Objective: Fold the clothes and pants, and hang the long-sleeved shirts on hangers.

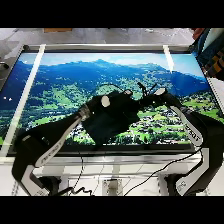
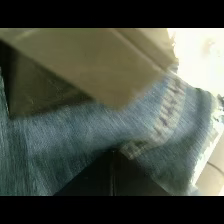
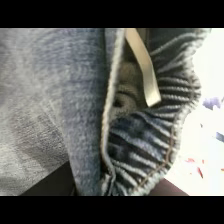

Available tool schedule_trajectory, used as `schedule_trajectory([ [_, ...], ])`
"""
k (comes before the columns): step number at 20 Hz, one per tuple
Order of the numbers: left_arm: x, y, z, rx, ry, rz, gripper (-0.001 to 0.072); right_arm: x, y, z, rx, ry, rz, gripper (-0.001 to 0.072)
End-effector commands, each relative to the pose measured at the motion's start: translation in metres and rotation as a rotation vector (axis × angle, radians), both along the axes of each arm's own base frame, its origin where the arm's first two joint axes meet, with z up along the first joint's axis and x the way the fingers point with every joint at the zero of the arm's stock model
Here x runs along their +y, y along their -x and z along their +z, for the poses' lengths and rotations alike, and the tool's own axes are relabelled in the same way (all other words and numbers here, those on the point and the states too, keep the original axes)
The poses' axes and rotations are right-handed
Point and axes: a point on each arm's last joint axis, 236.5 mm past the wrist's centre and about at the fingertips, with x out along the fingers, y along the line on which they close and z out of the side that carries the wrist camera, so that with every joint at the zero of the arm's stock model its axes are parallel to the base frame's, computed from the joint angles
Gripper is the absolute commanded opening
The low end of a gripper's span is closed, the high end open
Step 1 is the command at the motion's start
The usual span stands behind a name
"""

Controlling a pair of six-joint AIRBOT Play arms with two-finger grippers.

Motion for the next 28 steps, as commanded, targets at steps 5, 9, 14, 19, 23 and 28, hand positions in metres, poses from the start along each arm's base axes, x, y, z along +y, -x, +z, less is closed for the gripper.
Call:
schedule_trajectory([
  [5, 0.089, -0.051, 0.163, -0.247, 0.124, 0.16, 0.0647, -0.176, -0.067, 0.073, -0.127, 0.211, -0.413, 0.0037],
  [9, 0.167, -0.061, 0.268, -0.451, 0.199, 0.313, 0.0646, -0.348, -0.029, 0.119, -0.062, 0.342, -0.855, 0.0038],
  [14, 0.241, -0.042, 0.355, -0.65, 0.238, 0.456, 0.0646, -0.509, 0.118, 0.147, 0.199, 0.436, -1.376, 0.0037],
  [19, 0.255, -0.022, 0.386, -0.725, 0.258, 0.481, 0.0646, -0.551, 0.281, 0.131, 0.632, 0.487, -1.68, 0.0067],
  [23, 0.255, -0.022, 0.386, -0.724, 0.258, 0.481, 0.0646, -0.555, 0.308, 0.128, 0.66, 0.497, -1.65, 0.0686],
  [28, 0.282, -0.032, 0.375, -0.758, 0.131, 0.534, 0.0642, -0.547, 0.289, 0.128, 0.588, 0.513, -1.502, 0.0628],
])
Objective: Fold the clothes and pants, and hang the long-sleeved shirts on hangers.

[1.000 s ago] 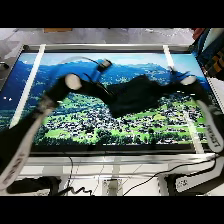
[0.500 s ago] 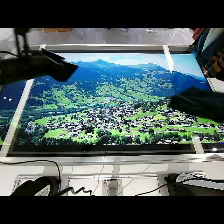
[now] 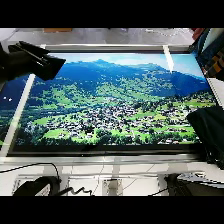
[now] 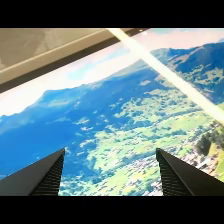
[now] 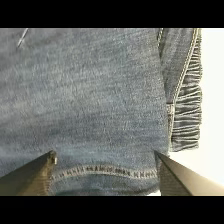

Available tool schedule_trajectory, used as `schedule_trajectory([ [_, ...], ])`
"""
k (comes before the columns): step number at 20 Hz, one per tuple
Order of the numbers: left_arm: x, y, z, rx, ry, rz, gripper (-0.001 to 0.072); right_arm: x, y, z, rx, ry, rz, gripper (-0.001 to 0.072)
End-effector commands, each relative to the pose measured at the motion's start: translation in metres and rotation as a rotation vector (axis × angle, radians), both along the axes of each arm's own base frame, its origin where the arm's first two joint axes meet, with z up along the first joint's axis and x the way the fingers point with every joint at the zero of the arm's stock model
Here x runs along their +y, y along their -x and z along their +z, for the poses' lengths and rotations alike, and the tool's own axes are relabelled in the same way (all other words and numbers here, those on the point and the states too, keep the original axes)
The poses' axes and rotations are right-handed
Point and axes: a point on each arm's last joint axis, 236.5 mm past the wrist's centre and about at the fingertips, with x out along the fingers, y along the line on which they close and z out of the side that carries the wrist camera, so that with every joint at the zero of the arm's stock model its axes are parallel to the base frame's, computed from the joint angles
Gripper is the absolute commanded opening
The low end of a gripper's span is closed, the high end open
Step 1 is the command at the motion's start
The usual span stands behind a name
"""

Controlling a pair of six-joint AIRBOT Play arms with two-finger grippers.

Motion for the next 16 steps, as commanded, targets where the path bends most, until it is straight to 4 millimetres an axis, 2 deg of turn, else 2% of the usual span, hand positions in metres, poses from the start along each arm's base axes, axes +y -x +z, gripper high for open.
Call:
schedule_trajectory([
  [1, 0.035, -0.011, -0.01, 0.024, -0.062, 0.139, 0.0642, 0.01, -0.014, 0.001, -0.033, -0.025, 0.082, 0.0467],
  [2, 0.058, -0.016, -0.014, 0.051, -0.053, 0.236, 0.0642, 0.018, -0.031, 0.002, -0.078, -0.039, 0.122, 0.0234],
  [3, 0.081, -0.02, -0.017, 0.074, -0.033, 0.337, 0.0641, 0.027, -0.052, 0.005, -0.131, -0.044, 0.201, 0.0051],
  [4, 0.107, -0.023, -0.019, 0.091, -0.007, 0.44, 0.0641, 0.04, -0.077, 0.009, -0.19, -0.049, 0.306, 0.0039],
  [6, 0.136, -0.024, -0.019, 0.104, 0.025, 0.544, 0.0641, 0.081, -0.127, 0.018, -0.295, -0.091, 0.474, 0.0038],
  [9, 0.15, -0.024, -0.019, 0.104, 0.029, 0.577, 0.0642, 0.165, -0.177, 0.033, -0.324, -0.111, 0.797, 0.0037],
  [10, 0.15, -0.024, -0.019, 0.104, 0.029, 0.577, 0.0642, 0.189, -0.189, 0.041, -0.317, -0.064, 0.905, 0.0037],
  [13, 0.15, -0.024, -0.019, 0.104, 0.029, 0.577, 0.0642, 0.237, -0.21, 0.074, -0.298, 0.159, 1.184, 0.0038],
  [16, 0.15, -0.024, -0.019, 0.104, 0.029, 0.577, 0.0642, 0.264, -0.21, 0.099, -0.306, 0.28, 1.324, 0.0038],
])
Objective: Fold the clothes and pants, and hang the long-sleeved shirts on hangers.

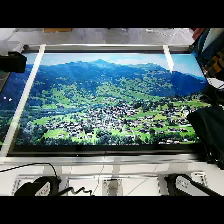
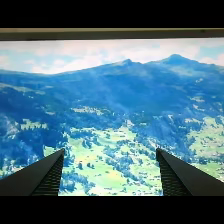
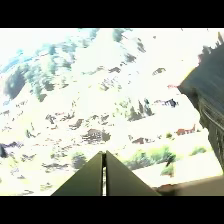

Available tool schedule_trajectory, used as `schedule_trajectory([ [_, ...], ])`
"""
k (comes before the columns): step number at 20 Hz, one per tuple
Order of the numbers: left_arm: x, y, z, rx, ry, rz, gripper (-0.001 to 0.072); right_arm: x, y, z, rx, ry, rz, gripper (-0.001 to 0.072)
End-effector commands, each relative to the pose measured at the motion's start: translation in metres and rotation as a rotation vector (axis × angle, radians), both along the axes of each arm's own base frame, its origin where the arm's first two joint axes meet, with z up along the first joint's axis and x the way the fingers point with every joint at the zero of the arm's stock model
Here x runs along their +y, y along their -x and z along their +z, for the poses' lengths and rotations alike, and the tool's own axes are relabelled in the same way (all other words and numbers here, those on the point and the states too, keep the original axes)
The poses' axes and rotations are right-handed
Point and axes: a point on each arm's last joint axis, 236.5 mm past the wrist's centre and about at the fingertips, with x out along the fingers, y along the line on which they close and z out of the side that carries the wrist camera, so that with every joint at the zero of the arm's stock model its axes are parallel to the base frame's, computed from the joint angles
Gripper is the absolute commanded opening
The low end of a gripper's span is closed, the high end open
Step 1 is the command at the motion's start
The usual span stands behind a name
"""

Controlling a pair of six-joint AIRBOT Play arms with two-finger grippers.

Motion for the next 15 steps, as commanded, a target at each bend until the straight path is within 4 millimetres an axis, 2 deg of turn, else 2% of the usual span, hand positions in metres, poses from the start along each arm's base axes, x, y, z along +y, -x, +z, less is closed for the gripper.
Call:
schedule_trajectory([
  [1, 0.0035, -0.0001, 0.0003, -0.001, 0.001, 0.014, 0.0642, 0.0389, -0.003, 0.0283, -0.079, 0.129, 0.183, 0.0039],
  [3, 0.0034, -0.0001, 0.0003, -0.001, 0.002, 0.013, 0.0642, 0.0447, -0.0001, 0.0317, -0.084, 0.118, 0.193, 0.0038],
  [15, 0.0034, -0.0001, 0.0003, -0.001, 0.002, 0.013, 0.0642, 0.0448, -0.0002, 0.0318, -0.085, 0.117, 0.192, 0.0039],
])
